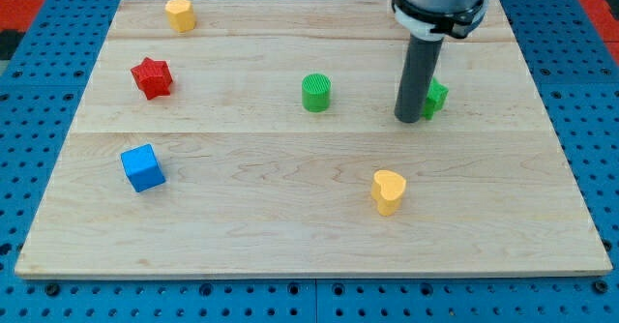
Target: Slide the green circle towards the bottom of the green star
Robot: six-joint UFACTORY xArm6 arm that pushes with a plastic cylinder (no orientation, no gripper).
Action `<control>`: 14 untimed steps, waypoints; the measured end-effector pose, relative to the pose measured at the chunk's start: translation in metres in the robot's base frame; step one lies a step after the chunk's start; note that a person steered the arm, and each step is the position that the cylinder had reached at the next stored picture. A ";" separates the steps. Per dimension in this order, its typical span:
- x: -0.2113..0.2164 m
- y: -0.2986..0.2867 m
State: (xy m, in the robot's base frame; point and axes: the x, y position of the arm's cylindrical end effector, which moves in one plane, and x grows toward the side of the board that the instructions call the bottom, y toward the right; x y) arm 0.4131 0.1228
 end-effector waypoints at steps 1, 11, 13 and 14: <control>-0.018 0.016; -0.017 -0.101; 0.014 -0.103; 0.012 -0.085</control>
State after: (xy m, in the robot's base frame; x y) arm 0.4255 0.0379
